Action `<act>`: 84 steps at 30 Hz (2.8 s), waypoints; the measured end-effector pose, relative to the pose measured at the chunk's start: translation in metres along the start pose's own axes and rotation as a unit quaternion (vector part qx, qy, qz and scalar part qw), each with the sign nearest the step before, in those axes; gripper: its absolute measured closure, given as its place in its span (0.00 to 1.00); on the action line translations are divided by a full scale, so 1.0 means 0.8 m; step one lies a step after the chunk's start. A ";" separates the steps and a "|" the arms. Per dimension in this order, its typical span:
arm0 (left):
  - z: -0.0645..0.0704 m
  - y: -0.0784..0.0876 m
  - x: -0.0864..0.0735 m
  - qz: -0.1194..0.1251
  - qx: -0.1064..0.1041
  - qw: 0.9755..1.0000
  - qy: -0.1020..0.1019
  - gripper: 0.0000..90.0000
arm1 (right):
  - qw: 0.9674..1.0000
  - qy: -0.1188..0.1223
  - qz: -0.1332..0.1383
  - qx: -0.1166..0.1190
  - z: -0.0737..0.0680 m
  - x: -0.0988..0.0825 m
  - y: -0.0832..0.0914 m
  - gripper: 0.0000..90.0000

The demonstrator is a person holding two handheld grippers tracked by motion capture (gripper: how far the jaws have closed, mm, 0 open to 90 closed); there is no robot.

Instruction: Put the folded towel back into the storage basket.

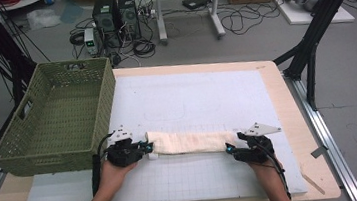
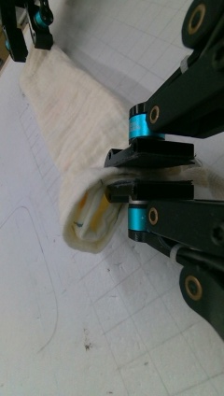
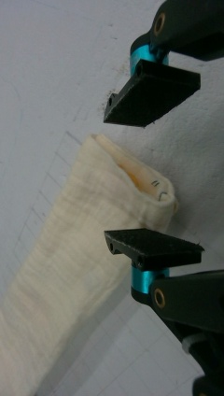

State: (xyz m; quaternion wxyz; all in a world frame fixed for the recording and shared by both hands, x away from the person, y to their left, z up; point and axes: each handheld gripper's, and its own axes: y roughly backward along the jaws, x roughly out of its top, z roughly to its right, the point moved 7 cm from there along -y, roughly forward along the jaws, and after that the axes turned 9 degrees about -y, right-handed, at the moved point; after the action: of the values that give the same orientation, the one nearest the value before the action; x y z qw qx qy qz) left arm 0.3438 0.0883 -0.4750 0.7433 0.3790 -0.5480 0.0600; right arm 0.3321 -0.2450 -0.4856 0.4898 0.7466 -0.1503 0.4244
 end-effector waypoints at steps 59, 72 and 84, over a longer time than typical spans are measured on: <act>0.008 0.068 0.084 0.117 0.015 0.992 -0.037 0.92 | 0.994 0.000 0.099 0.051 -0.019 0.080 0.051 0.88; -0.004 0.119 0.107 0.150 0.045 0.987 -0.047 0.92 | 0.989 0.029 0.129 0.064 -0.043 0.147 0.041 0.88; -0.014 0.165 0.115 0.172 0.077 0.980 -0.057 0.92 | 0.987 0.050 0.137 0.066 -0.071 0.207 0.010 0.88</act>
State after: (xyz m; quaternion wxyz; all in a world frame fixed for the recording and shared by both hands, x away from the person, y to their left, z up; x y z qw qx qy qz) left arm 0.3219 0.1586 -0.3312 0.6583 0.3377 -0.6402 0.2070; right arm 0.3976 -0.1685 -0.3424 0.3835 0.7274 -0.1986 0.5333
